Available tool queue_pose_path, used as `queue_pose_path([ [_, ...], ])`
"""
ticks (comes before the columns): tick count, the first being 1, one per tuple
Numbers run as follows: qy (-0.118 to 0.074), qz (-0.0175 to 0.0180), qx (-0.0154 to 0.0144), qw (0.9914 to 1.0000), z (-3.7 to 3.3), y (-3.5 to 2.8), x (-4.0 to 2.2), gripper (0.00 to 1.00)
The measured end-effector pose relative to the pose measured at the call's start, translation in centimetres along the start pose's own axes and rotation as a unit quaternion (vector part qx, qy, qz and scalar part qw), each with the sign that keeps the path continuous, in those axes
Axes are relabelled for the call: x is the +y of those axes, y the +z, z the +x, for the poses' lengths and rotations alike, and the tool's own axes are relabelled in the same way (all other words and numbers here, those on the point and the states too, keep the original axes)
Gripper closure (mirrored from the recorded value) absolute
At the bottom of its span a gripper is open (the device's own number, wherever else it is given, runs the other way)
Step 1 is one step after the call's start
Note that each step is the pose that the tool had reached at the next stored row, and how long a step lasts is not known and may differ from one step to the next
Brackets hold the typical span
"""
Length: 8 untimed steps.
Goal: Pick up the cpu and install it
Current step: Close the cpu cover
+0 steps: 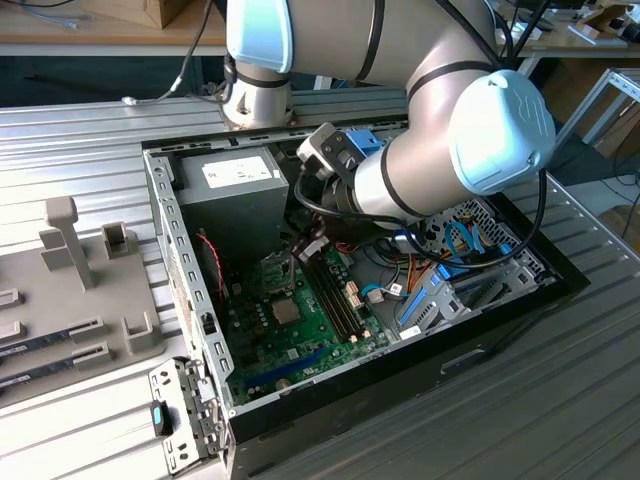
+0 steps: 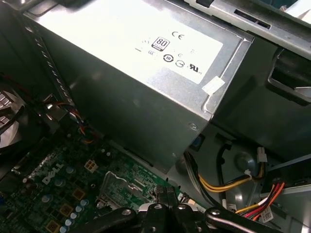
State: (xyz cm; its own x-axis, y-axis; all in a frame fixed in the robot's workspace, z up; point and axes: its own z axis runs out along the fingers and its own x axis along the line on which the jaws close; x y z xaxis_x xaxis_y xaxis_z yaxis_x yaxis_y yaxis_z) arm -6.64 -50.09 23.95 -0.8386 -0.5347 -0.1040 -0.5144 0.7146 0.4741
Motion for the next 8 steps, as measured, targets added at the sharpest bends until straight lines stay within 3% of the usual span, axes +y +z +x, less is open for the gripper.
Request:
queue_pose_path([
  [2, -0.003, -0.0127, -0.0079, 0.99988, 0.01, 0.00, 0.00, 0.89],
  [4, -0.003, -0.0154, -0.0096, 0.99983, 0.01, -0.01, 0.00, 0.89],
  [8, -0.002, -0.0167, -0.0083, 0.99982, -0.32, 0.13, -0.41, 0.89],
])
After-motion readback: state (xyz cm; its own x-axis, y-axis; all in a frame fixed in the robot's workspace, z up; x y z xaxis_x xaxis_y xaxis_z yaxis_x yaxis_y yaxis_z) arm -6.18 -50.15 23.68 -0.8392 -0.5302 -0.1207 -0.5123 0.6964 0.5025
